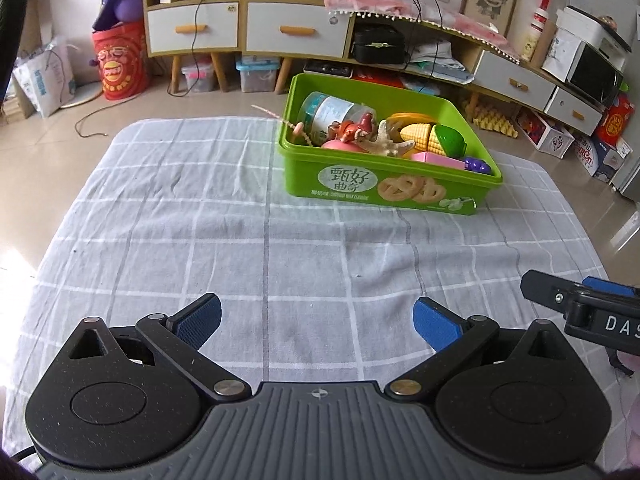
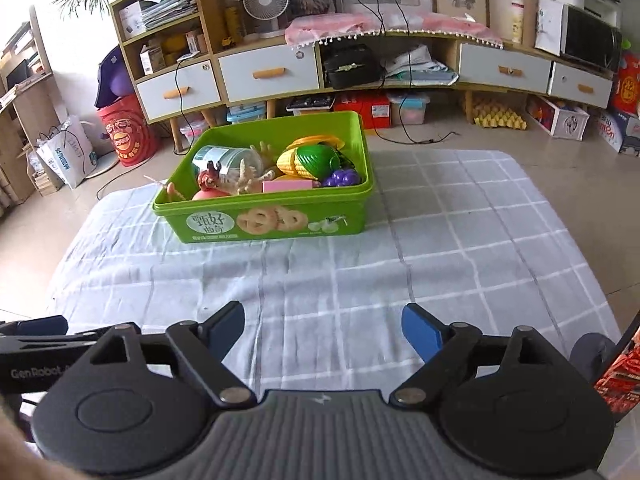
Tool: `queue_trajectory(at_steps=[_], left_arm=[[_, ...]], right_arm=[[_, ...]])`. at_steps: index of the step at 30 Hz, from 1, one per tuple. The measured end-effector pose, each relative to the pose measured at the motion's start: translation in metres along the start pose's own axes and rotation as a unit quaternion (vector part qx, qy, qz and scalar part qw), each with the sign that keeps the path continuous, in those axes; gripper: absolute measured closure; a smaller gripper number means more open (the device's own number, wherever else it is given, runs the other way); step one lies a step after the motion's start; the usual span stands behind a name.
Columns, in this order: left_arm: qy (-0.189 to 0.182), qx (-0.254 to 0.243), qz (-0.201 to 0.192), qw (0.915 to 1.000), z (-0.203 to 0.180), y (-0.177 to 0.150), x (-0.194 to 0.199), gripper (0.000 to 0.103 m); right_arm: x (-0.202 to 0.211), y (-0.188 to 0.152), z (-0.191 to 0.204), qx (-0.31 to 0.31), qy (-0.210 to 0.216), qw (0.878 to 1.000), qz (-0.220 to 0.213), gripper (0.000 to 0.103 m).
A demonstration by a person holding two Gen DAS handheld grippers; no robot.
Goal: Organize rigid objects
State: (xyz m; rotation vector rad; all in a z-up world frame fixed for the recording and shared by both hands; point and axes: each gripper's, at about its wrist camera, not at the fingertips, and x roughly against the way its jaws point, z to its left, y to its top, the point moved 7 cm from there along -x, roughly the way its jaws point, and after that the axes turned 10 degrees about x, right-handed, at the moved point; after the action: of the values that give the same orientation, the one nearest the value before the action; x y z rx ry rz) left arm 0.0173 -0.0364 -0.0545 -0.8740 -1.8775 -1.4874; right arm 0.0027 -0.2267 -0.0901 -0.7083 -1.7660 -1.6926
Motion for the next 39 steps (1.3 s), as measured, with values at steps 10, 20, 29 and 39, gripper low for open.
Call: queue_trajectory(at_steps=[10,20,29,39], left_arm=[[0.0,0.008,0.002,1.0,0.0028,0.0009,0.0007,0.002],[-0.001,0.008,0.004,1.0,0.0034,0.0009,0.0004,0.002],[-0.001,0.007,0.004,1.0,0.0027,0.0002,0.0009,0.002],[-0.002,0.007,0.006,1.0,0.0015,-0.0009,0.0001,0.002]], right_arm=[[-0.0011,-0.0013,0.004,0.013,-0.002,1.0,0.002,0.036],[-0.0019,-0.0027,0.0044,0.015,-0.002,1.0,0.004,0.036],[-0.0019,-0.003,0.0048,0.013,-0.001,1.0,0.005,0.036],[-0.0036,-0.0039,0.004,0.01,0.001,1.0,0.009,0.036]])
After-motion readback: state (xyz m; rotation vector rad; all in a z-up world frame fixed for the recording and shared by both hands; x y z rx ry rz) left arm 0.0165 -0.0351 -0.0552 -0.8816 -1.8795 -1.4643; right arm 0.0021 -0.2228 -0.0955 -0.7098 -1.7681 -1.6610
